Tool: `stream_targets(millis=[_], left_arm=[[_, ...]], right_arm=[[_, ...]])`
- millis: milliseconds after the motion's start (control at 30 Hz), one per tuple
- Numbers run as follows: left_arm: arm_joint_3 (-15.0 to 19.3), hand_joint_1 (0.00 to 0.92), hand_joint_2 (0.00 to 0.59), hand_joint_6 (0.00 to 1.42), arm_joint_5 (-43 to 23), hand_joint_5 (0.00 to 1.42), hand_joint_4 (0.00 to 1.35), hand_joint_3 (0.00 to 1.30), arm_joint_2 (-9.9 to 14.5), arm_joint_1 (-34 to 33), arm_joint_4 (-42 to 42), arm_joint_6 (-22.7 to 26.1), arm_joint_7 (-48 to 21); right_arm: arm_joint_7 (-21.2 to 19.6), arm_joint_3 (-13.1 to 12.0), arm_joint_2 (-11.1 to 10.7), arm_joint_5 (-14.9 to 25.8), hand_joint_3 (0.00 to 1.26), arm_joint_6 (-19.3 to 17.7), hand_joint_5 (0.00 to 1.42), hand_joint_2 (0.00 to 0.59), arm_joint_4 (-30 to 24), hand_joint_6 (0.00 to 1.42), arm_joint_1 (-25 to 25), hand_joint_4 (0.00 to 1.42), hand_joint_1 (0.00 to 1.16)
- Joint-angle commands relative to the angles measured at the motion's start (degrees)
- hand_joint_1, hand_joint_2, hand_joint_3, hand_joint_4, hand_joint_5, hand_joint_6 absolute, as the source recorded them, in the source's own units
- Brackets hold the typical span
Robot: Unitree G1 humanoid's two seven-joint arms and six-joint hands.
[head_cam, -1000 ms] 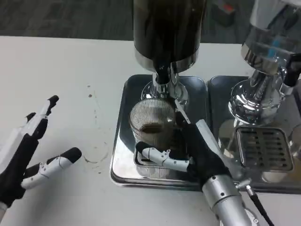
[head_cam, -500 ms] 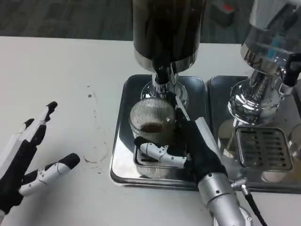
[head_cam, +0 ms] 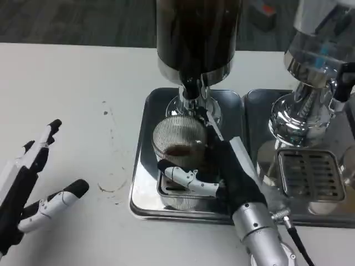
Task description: Grasp the cup under the faucet to collect the drink, then remove the cup.
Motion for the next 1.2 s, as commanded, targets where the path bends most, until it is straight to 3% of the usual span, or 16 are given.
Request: stream_targets(millis=[33, 433, 633, 967, 1200], left_arm=[[0.5, 0.000, 0.115, 0.00, -0.9, 0.08, 0.00, 0.00, 0.5, 0.8, -1.1, 0.2, 0.0], [0.9, 0.000, 0.116, 0.00, -0.6, 0.08, 0.00, 0.00, 0.3, 2.4, -3.1, 0.8, 0.3], [0.8, 0.000, 0.116, 0.00, -0.6, 0.08, 0.00, 0.00, 0.1, 2.6, -3.7, 1.1, 0.0], [1.0, 0.000, 0.120, 0.00, -0.9, 0.08, 0.00, 0.00, 0.3, 3.2, -4.1, 1.7, -0.3], [0.6, 0.000, 0.122, 0.00, -1.0, 0.08, 0.00, 0.00, 0.1, 2.7, -3.8, 1.6, -0.8]], right_arm=[[-0.2, 0.5, 0.7, -0.1, 0.03, 1.5, 0.21, 0.183, 1.1, 0.27, 1.0, 0.19, 0.87], [-4.6, 0.5, 1.3, -1.2, 0.28, 1.0, 0.42, 0.210, 1.9, 0.49, 0.0, 0.44, 0.96], [-7.3, 0.4, 1.4, -1.3, 0.30, -0.9, 0.50, 0.213, 2.1, 0.58, 0.1, 0.52, 0.98], [-7.7, 0.4, 1.5, -0.9, 0.30, -3.2, 0.59, 0.209, 4.1, 0.69, -1.0, 0.53, 0.99], [-10.3, 0.3, 1.6, -1.6, 0.33, -4.6, 0.64, 0.198, 3.4, 0.77, -0.4, 0.55, 1.01]])
